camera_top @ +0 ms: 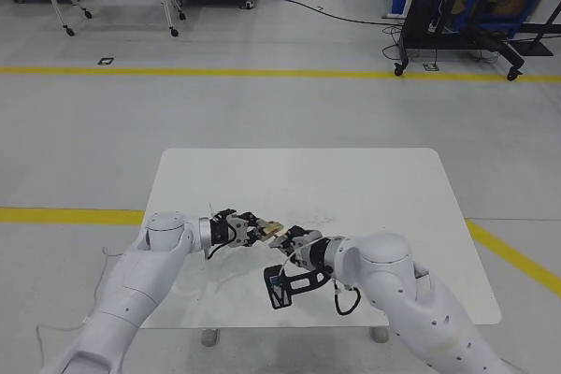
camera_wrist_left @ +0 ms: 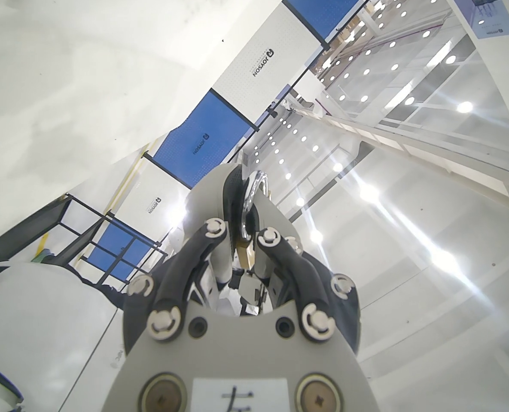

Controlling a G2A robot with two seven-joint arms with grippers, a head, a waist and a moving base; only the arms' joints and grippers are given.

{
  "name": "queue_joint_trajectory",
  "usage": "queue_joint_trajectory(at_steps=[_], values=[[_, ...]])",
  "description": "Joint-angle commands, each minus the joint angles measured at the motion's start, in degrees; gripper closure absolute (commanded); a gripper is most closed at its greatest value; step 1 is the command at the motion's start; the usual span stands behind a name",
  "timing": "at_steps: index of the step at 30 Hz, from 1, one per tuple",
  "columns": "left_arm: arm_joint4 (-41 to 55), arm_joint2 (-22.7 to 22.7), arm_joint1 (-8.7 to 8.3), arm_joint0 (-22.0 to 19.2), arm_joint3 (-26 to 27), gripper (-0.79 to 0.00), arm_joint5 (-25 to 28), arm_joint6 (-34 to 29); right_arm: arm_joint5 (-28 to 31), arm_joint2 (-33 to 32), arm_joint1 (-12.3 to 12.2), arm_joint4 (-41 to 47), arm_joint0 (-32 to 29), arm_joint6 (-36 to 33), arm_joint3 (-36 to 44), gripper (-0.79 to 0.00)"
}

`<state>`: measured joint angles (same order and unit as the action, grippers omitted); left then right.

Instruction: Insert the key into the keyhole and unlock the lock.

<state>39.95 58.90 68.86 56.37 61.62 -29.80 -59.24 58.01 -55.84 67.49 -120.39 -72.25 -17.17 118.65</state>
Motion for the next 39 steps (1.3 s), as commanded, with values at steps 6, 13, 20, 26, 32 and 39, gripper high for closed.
queue_joint_trajectory(at_steps=[6, 13, 20, 26, 32, 39], values=[[-1.0, 0.3, -0.54, 1.2, 2.2, 0.0, 0.1, -0.2, -0.1, 2.7, -0.2, -2.0, 1.4, -0.3, -2.5, 0.0], [-2.0, 0.3, -0.87, 1.9, 3.5, 0.0, 0.5, 0.9, -1.2, 3.4, 0.2, -1.7, 2.1, -2.8, -3.0, 0.0], [-2.0, 0.2, -1.06, 2.1, 4.0, 0.0, 0.4, 1.0, -0.6, 3.8, 0.3, -1.0, 2.4, -4.5, -3.3, 0.0], [-2.0, 0.0, -1.15, 2.0, 4.0, 0.0, 0.3, 1.1, -0.4, 4.5, 0.6, -0.4, 3.4, -5.0, -4.2, 0.0], [-1.4, 0.0, -1.19, 1.6, 3.5, 0.0, 0.4, 1.1, -0.7, 4.3, 0.6, 1.3, 3.6, -3.1, -3.6, 0.0], [0.4, 0.1, -1.39, 1.0, 2.5, 0.0, -1.0, -2.6, 0.0, -1.5, -0.8, 5.6, 1.3, 6.6, -0.7, 0.0]])
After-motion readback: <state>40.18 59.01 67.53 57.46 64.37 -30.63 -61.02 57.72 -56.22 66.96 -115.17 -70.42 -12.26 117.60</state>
